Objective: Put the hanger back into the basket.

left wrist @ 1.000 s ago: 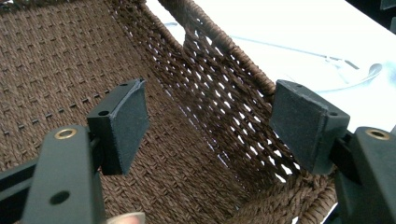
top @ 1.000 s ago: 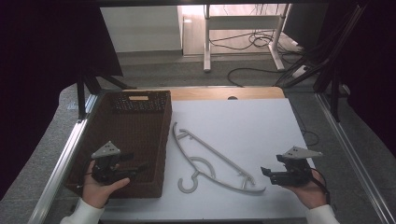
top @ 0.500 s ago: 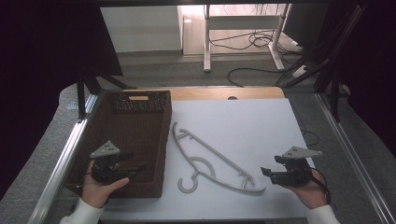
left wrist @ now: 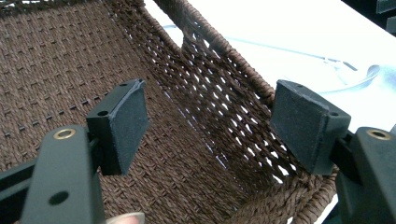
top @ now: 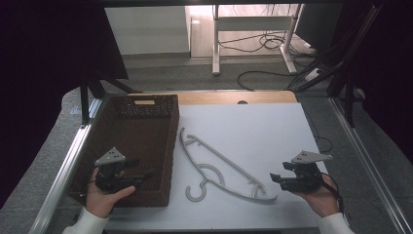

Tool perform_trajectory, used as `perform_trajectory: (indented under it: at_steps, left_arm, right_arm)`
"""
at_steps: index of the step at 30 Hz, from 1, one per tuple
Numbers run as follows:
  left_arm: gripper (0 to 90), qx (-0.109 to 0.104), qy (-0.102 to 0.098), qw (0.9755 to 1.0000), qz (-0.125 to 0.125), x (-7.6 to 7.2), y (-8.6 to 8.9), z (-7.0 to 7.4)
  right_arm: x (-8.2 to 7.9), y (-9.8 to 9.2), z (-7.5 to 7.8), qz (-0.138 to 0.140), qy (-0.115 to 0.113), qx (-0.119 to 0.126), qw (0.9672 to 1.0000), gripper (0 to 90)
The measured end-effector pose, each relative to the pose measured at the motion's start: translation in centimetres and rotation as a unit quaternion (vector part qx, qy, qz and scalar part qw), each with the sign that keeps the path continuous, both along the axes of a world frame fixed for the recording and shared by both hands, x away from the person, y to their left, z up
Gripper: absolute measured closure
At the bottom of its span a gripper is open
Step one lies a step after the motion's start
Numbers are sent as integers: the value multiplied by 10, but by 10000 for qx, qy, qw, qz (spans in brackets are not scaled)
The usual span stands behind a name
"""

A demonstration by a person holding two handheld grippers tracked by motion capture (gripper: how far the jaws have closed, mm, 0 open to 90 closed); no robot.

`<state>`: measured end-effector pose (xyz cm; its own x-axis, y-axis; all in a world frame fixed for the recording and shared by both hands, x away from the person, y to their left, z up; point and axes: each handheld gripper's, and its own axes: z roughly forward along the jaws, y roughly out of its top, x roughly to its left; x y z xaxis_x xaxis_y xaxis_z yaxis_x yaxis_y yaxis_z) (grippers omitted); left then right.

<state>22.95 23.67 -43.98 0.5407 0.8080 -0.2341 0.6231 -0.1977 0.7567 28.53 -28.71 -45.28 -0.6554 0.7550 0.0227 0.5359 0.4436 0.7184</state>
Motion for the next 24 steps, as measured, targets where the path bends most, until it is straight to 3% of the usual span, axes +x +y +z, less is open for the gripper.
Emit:
perform_trajectory:
  at_steps: [17,24]
  left_arm:
    - [268,18,21,10000,76,-1,2,1]
    - [269,39,44,9999,106,-1,1,1]
  right_arm:
    - [8,27,0,142,171,-96,9997,357]
    - [11,44,-3,324,289,-183,9989,386]
